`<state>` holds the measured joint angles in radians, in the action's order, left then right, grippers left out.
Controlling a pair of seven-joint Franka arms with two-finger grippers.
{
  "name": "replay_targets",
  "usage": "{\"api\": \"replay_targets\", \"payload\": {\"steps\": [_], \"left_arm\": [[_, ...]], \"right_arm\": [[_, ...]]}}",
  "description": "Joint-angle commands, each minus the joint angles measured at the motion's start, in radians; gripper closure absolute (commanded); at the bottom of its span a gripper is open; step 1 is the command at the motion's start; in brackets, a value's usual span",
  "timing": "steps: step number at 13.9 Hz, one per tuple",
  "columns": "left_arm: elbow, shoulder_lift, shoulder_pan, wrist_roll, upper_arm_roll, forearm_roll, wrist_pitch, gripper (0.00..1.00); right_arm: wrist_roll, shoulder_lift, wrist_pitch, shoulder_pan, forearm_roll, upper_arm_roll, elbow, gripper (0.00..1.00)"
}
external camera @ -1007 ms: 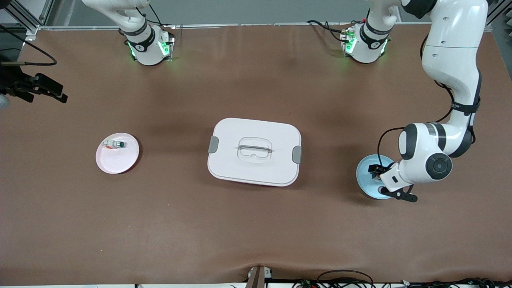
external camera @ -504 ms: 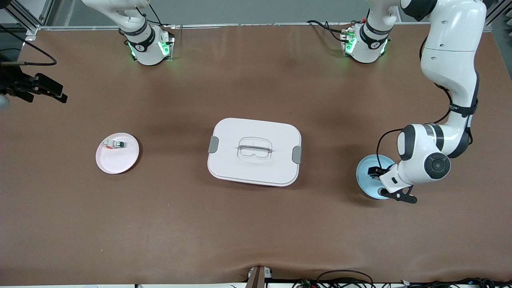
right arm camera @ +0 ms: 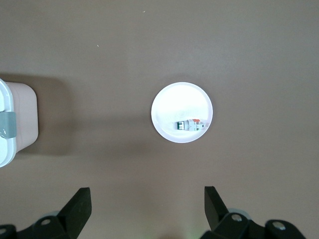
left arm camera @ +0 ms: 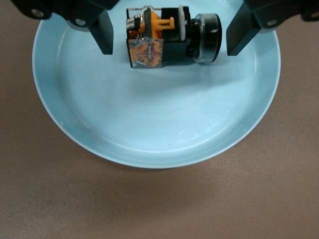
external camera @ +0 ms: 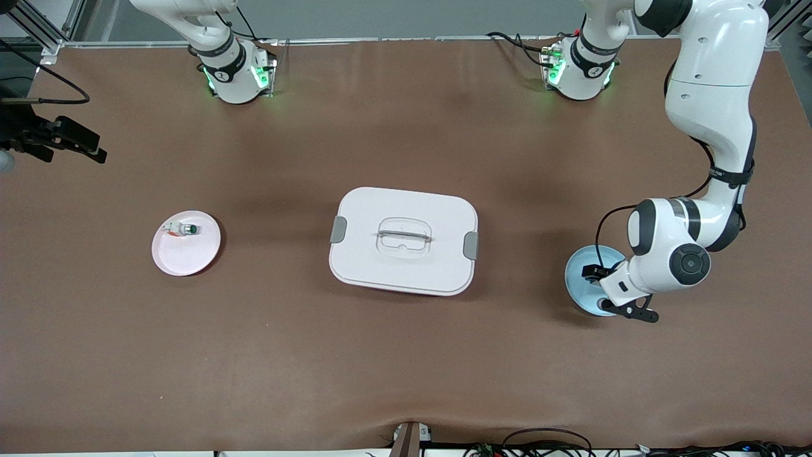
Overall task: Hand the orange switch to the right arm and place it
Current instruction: 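Lower the left gripper and close it on the black-orange switch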
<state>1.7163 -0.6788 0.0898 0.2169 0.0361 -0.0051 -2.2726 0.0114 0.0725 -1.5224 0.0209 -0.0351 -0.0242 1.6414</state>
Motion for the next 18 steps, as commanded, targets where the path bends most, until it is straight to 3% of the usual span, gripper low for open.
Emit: {"api": "replay_targets", "payload": {"steps": [1,2,4,6,8,14,18], "left_arm": [[0.006,0.001,-0.002,0.024,-0.001,-0.012,-0.015,0.00],[0.006,0.001,-0.002,0.024,-0.001,-0.013,-0.015,0.00],[0.006,0.001,-0.002,0.024,-0.001,-0.013,-0.015,0.22],[0.006,0.001,-0.002,0.024,0.001,-0.013,-0.015,0.34],[0.009,0.002,-0.004,0.024,-0.001,-0.013,-0.015,0.57],[0.008,0.037,-0.008,0.025,-0.001,-0.016,0.004,0.61],[0.000,0.122,-0.012,-0.004,-0.001,-0.044,0.138,0.61]], "right_arm": [[-0.008,0.015,0.002,0.008,-0.008,0.001,0.014,0.00],[-0.008,0.015,0.002,0.008,-0.008,0.001,0.014,0.00],[-0.008,0.015,0.001,0.008,-0.008,0.001,0.014,0.00],[-0.008,0.015,0.002,0.010,-0.008,0.001,0.014,0.00],[-0.008,0.015,0.002,0.010,-0.008,0.000,0.014,0.00],[-0.008,0.015,0.004,0.010,-0.008,0.000,0.014,0.00],[-0.008,0.015,0.004,0.011,-0.008,0.000,0.014,0.00]]}}
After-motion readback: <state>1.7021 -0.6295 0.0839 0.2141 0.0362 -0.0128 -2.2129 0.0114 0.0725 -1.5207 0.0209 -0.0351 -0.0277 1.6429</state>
